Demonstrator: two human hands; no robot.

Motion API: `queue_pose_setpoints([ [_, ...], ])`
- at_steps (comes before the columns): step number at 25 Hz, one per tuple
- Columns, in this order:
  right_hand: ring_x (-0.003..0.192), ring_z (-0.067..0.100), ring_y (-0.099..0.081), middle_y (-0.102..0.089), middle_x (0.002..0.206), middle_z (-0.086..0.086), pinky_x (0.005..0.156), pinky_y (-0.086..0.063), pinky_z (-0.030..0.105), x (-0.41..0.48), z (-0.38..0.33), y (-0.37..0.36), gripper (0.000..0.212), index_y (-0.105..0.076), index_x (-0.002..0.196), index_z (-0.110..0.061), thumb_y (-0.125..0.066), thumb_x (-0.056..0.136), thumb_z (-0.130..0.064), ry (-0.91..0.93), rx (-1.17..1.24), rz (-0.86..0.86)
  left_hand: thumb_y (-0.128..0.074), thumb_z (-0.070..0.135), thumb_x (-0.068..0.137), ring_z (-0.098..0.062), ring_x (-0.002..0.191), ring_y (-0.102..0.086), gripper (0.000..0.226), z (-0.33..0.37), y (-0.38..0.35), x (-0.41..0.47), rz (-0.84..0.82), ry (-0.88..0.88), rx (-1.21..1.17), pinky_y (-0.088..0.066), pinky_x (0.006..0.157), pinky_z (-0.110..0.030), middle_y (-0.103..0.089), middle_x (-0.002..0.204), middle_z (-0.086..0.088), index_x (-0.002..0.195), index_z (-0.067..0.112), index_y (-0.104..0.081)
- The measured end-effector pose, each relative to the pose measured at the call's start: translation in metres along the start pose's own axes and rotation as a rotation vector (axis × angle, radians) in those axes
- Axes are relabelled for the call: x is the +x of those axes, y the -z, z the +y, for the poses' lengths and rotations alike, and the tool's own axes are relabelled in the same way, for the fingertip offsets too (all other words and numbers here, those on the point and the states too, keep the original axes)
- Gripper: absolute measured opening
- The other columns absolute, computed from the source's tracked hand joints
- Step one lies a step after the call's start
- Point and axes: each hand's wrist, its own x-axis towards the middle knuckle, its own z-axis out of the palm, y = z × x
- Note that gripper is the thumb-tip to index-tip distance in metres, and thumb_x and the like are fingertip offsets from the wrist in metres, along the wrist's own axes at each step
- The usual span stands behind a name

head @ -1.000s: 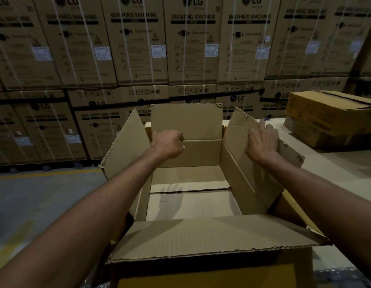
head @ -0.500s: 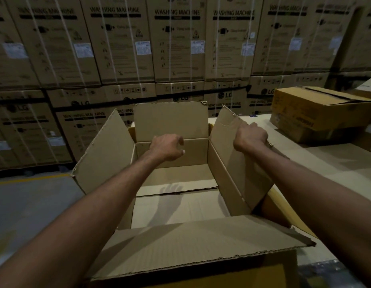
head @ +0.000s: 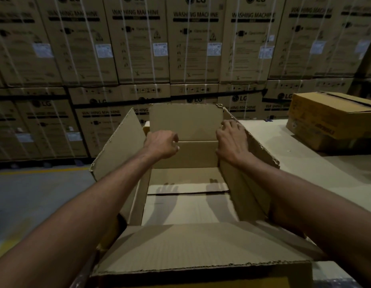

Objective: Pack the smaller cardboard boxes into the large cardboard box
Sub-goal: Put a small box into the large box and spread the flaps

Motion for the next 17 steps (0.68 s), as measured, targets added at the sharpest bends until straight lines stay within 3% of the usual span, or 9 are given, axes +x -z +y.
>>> queue_pose_setpoints([
  [3, 0.125, 0.028, -0.048, -0.055, 0.133, 0.011, 0.107, -0.042, 0.044, 0.003, -0.015, 0.006, 0.035, -0.069, 0.116, -0.016, -0.07, 0.083, -0.027, 0.025, 0.066, -0.011, -0.063, 0.043, 0.097, -0.018, 0.101, -0.062, 0.031, -0.015, 0.006, -0.006, 0.042, 0.042, 0.045, -0.047, 0.097, -0.041, -0.068, 0.108, 0.0, 0.125, 0.027, -0.062],
  [7, 0.133, 0.031, -0.042, -0.051, 0.138, 0.013, 0.113, -0.033, 0.057, 0.004, -0.027, 0.004, 0.032, -0.065, 0.113, -0.02, -0.068, 0.085, -0.034, -0.029, 0.011, -0.124, -0.065, 0.033, 0.093, -0.022, 0.106, -0.055, 0.021, -0.038, 0.011, -0.016, 0.142, 0.134, 0.315, -0.04, 0.098, -0.045, -0.063, 0.106, -0.001, 0.113, 0.027, -0.068],
  [11, 0.149, 0.041, -0.021, -0.03, 0.159, 0.02, 0.118, -0.02, 0.064, 0.0, -0.003, -0.011, 0.033, -0.066, 0.112, -0.023, -0.071, 0.084, -0.039, -0.218, -0.212, -0.104, -0.069, 0.033, 0.088, -0.034, 0.13, -0.044, 0.037, -0.067, 0.019, -0.028, 0.067, 0.321, 0.439, -0.033, 0.111, -0.058, -0.048, 0.139, -0.013, 0.123, 0.023, -0.062],
  [14, 0.14, 0.04, -0.034, -0.039, 0.152, 0.021, 0.113, -0.033, 0.056, 0.001, 0.019, -0.014, 0.039, -0.067, 0.119, -0.018, -0.066, 0.087, -0.041, -0.333, -0.267, -0.14, -0.065, 0.029, 0.092, -0.03, 0.115, -0.053, 0.037, -0.077, 0.022, -0.033, 0.014, 0.385, 0.401, -0.046, 0.083, -0.041, -0.042, 0.139, -0.014, 0.128, 0.021, -0.059],
  [17, 0.128, 0.035, -0.044, -0.042, 0.146, 0.019, 0.102, -0.044, 0.046, 0.007, 0.033, -0.013, 0.04, -0.067, 0.121, -0.016, -0.068, 0.086, -0.036, -0.41, -0.253, -0.142, -0.068, 0.025, 0.093, -0.018, 0.077, -0.054, 0.028, -0.078, 0.026, -0.03, 0.049, 0.406, 0.384, -0.036, 0.055, -0.029, -0.047, 0.135, -0.014, 0.12, 0.018, -0.062],
])
